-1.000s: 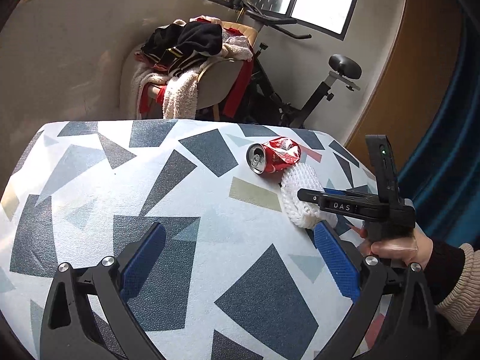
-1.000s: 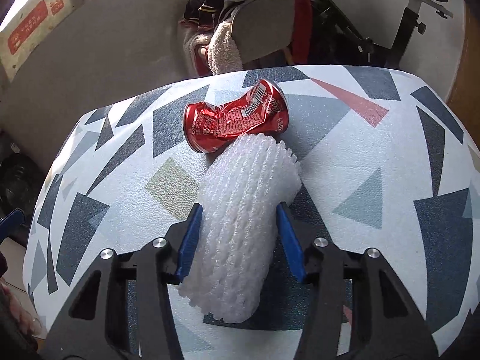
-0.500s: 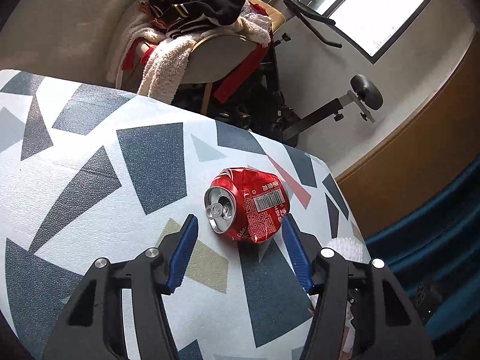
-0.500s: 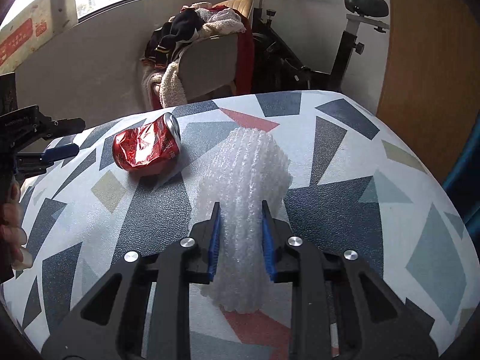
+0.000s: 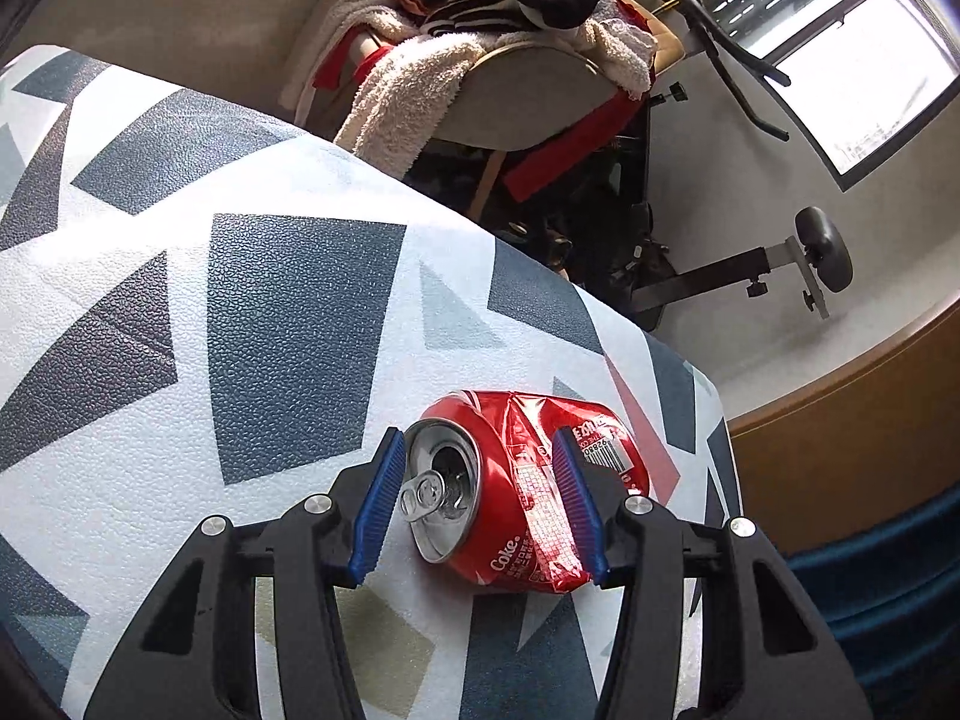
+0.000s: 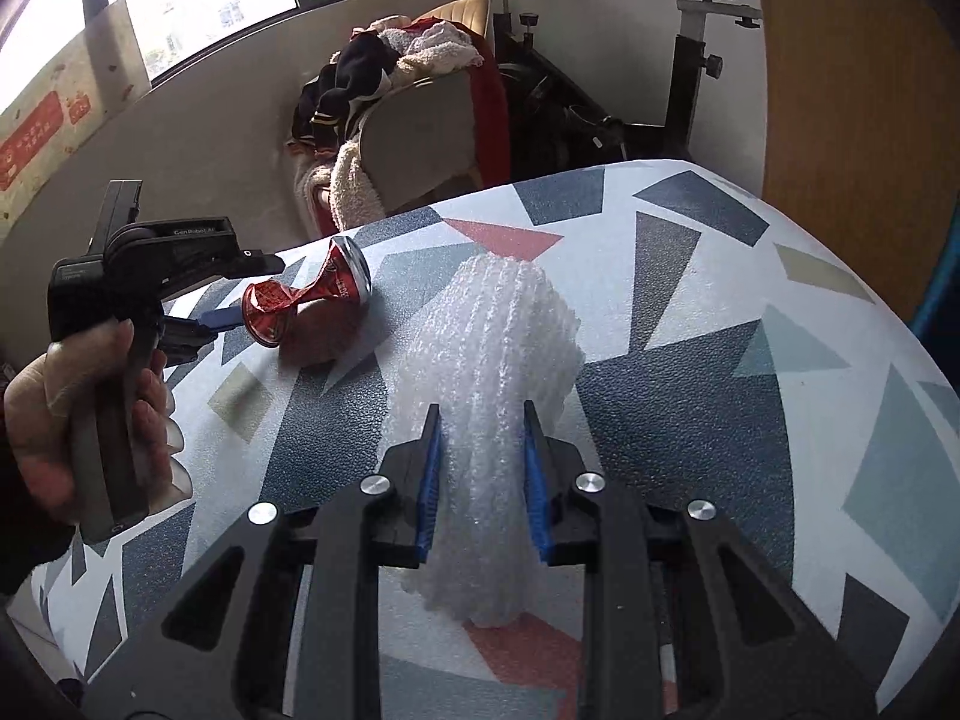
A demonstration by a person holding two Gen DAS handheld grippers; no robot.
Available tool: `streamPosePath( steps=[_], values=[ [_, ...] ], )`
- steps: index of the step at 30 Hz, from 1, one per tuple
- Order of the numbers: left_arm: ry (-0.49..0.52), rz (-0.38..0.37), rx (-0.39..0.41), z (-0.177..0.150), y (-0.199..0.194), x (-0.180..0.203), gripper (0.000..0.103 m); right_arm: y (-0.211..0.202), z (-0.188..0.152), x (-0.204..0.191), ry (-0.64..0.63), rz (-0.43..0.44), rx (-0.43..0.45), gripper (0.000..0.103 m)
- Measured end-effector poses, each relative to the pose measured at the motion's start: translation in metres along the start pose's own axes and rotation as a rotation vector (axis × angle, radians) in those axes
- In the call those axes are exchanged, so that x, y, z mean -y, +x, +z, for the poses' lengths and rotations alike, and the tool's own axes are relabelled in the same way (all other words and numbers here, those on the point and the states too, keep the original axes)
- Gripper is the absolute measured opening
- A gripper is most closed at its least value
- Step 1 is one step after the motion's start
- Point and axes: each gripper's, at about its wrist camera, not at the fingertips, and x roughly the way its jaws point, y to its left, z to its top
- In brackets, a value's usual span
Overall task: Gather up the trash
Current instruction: 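Close the left gripper on the crushed red Coca-Cola can, then carry the red can with the left gripper to the bin while the right carries the white net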
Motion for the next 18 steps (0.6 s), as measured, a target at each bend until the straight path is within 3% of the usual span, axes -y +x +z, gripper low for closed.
streamPosePath(
  steps=[5,10,14,18],
  values=[
    [0.01,0.045,-0.036,-0.006,0.017,-0.001,0.045,0.0,-0.001,-0.001,-0.004,0.004,0.001,0.027],
    [0.062,0.055,-0.009,-0.007,0.013,0.001,0.04,0.0,0.0,-0.001,-0.003,0.002,-0.003,0.027],
    [0.216,0.071,0.019,-0.015,-0.007,0.008,0.038,0.0,-0.001,-0.001,-0.005,-0.001,0.001,0.027],
    [0.399,0.071,-0.006,-0.029,-0.034,0.012,0.037,0.0,0.0,-0.001,-0.01,-0.026,-0.002,0.027]
  ],
)
